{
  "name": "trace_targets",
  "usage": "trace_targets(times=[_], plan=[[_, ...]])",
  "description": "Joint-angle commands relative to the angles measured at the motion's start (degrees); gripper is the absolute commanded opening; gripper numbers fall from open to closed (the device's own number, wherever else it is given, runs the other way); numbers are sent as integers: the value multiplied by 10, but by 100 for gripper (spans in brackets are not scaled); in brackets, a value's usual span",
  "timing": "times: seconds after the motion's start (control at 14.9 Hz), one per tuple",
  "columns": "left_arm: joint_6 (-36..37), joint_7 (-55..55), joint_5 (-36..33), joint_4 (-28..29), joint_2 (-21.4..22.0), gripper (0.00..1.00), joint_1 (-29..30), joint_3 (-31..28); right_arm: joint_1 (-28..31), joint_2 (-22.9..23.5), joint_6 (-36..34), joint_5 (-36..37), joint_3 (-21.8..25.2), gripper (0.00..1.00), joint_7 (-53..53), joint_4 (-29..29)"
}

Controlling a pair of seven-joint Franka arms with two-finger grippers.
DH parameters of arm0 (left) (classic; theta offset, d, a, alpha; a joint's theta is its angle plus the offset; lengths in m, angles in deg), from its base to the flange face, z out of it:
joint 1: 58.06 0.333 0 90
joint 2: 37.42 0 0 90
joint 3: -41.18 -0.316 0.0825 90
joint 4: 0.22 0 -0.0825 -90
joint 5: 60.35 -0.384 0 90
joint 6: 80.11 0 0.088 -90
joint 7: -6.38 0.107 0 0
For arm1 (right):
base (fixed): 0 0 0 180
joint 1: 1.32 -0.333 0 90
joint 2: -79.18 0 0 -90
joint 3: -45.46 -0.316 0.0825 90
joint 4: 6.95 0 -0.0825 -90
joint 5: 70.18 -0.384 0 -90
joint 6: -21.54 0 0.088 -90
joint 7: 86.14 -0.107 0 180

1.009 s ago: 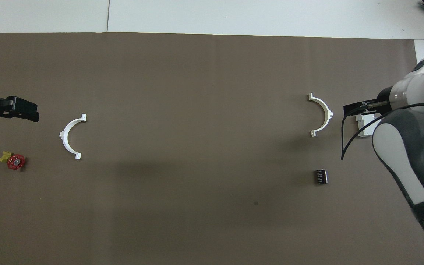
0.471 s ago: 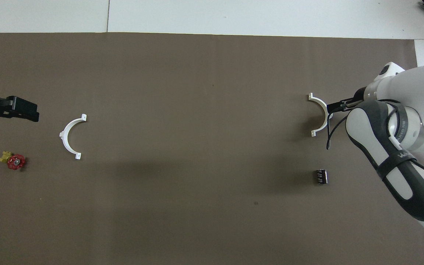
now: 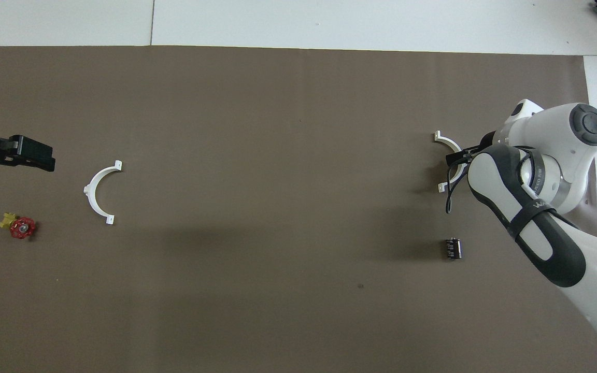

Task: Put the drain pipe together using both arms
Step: 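Reach the right gripper to the white half-ring farther from the left gripper, then grasp the half-ring and carry it toward the table center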

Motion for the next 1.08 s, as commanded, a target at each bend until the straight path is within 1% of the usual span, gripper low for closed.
trace_targets(times=[0.0,0.07,0.13,0.2,0.47,0.67,0.81,0.94,1.01], plan=[[-10,5,8,14,13,100,-3,-4,-1,-2,13,-20,-2,90,27,14],[-10,5,8,14,13,100,-3,-5,-1,-1,16,-20,-2,75,47,16],[-10,5,8,14,13,100,-3,-5,2,-1,21,-20,-2,15,74,15],[-10,5,8,14,13,100,-3,-4,1,1,22,-20,-2,0,79,14],[-10,4,8,14,13,100,-3,-5,-1,1,16,-20,-1,0,60,2],[-10,4,8,14,13,100,-3,-5,-8,-6,-6,-18,0,0,35,-21],[-10,4,8,14,13,100,-3,-4,-19,-10,-54,-10,0,0,-32,-58],[-10,4,8,14,13,100,-3,-4,-51,-15,-102,-2,1,0,-119,-93],[-10,4,8,14,13,100,-3,-4,-72,-16,-110,12,2,0,-176,-101]])
